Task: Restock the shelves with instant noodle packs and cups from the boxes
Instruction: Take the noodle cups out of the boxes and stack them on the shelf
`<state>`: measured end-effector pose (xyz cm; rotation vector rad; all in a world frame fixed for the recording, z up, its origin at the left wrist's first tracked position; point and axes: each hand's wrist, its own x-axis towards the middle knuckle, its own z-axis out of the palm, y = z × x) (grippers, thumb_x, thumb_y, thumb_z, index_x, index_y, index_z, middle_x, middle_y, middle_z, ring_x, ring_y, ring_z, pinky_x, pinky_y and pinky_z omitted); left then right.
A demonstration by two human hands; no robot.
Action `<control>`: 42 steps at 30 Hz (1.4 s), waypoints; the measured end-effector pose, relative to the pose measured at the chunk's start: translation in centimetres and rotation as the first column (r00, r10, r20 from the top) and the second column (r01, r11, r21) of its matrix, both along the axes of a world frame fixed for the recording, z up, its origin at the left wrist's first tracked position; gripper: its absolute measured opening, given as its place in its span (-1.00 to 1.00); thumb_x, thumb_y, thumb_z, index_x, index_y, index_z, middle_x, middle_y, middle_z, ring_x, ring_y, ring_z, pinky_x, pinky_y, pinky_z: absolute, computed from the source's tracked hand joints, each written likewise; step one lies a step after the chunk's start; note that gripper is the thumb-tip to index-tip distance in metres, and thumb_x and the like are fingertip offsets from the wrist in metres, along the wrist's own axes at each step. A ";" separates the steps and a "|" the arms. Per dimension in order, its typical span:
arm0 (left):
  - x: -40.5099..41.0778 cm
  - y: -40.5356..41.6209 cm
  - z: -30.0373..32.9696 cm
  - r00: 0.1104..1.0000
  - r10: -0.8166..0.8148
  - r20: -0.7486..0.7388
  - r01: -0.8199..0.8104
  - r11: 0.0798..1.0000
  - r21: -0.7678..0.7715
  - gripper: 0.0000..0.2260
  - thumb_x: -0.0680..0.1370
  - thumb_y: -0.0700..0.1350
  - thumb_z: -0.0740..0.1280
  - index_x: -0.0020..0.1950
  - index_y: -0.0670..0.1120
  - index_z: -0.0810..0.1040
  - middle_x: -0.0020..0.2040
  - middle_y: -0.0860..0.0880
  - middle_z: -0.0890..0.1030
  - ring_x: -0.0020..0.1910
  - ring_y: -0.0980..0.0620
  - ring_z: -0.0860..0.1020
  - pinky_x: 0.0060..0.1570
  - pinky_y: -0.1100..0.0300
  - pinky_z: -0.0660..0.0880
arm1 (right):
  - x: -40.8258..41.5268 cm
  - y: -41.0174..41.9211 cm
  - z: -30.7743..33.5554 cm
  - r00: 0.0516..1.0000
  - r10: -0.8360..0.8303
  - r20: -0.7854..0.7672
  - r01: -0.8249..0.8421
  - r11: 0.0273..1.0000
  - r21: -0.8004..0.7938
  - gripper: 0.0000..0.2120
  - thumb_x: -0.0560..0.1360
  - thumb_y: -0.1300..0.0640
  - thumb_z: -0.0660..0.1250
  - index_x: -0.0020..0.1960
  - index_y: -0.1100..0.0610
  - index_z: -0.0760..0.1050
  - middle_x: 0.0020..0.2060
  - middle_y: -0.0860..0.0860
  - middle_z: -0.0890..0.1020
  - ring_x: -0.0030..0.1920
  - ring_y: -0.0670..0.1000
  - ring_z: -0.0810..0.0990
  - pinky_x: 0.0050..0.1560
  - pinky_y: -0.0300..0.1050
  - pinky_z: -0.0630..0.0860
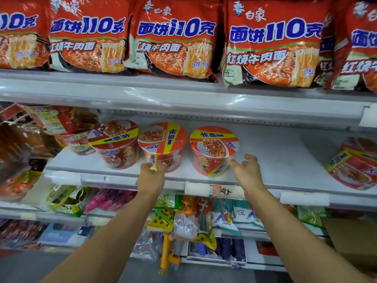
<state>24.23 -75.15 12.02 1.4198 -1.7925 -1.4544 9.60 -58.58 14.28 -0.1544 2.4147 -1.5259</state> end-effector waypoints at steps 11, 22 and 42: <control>-1.8 6.7 -0.8 0.763 -0.571 0.305 0.640 0.735 -0.224 -0.49 0.52 -0.03 0.38 0.40 -0.12 0.29 0.31 -0.17 0.48 0.26 -0.12 0.47 0.14 0.11 0.43 | 4.9 8.5 0.0 0.950 0.281 -0.136 -0.177 0.845 0.505 -0.28 0.47 0.05 0.40 0.50 0.13 0.11 0.40 0.13 0.25 0.41 0.14 0.16 0.37 -0.07 0.18; -5.9 19.2 -3.2 0.344 -0.805 0.484 0.939 0.285 -0.192 -0.44 0.54 -0.02 0.35 0.46 -0.12 0.23 0.37 -0.16 0.40 0.30 -0.14 0.42 0.17 0.11 0.39 | 7.9 22.4 -3.4 0.984 0.157 -0.078 -0.058 0.711 0.701 -0.31 0.46 -0.02 0.35 0.49 0.12 0.14 0.42 0.11 0.26 0.41 0.14 0.21 0.35 -0.11 0.16; -10.8 51.4 -10.4 -0.062 -0.843 0.534 0.997 -0.072 0.002 -0.38 0.46 0.00 0.41 0.45 -0.08 0.25 0.35 -0.14 0.41 0.32 -0.10 0.40 0.25 0.07 0.40 | 9.5 54.9 -11.8 0.974 -0.193 0.117 0.050 0.691 0.721 -0.41 0.48 0.01 0.34 0.42 0.18 0.25 0.40 0.14 0.28 0.42 0.15 0.20 0.35 -0.14 0.17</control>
